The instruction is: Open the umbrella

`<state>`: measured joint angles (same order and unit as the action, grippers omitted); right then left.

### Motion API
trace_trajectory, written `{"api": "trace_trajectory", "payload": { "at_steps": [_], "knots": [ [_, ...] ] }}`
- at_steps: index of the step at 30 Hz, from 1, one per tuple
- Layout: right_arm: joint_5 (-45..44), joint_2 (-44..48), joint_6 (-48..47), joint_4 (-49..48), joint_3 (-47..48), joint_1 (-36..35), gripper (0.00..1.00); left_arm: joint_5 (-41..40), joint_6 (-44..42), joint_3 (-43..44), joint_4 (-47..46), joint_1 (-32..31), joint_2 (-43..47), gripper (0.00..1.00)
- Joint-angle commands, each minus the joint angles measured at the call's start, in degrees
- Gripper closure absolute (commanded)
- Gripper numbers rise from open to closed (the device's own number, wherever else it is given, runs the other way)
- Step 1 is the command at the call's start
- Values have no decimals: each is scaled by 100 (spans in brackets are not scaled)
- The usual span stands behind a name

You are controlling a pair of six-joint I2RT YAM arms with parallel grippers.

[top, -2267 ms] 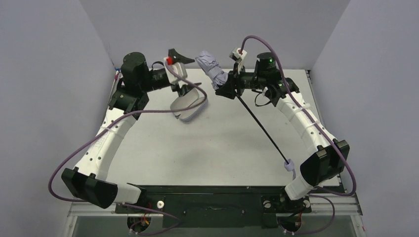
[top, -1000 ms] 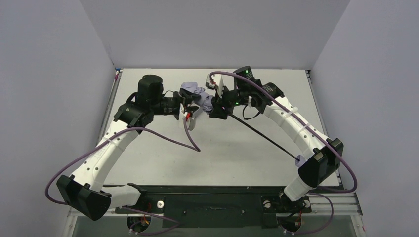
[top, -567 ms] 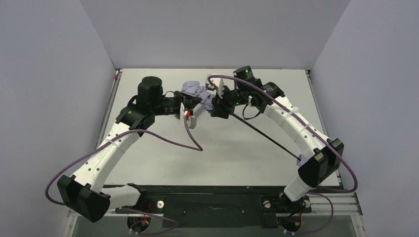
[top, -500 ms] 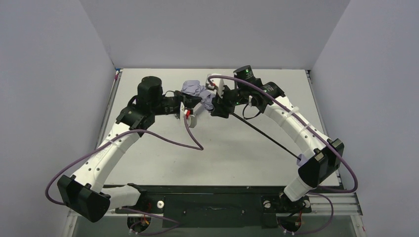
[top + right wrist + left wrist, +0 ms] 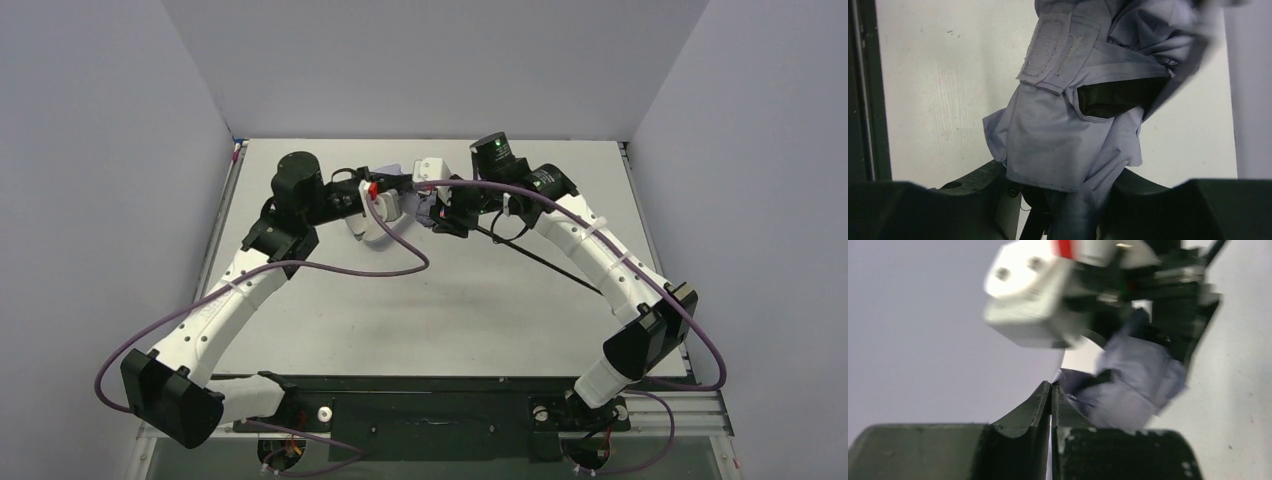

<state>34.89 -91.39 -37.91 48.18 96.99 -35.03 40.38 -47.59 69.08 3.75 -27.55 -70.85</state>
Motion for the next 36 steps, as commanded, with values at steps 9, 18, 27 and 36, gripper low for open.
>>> {"api": "trace_trajectory", "payload": {
  "at_steps": [9,18,27,36],
  "knots": [
    [308,321,-636,298,158,-284,100,-326,1010,50,-1226,126,10,100],
    [511,451,29,-152,-105,94,100,-719,2912,605,-977,1192,-240,38],
    [1097,350,1535,-1017,-207,580,100,882,2533,649,-344,1734,-29,18],
    [1819,192,2773,-1588,-337,696,100,414,-1863,662,2494,558,157,16]
  ]
}}
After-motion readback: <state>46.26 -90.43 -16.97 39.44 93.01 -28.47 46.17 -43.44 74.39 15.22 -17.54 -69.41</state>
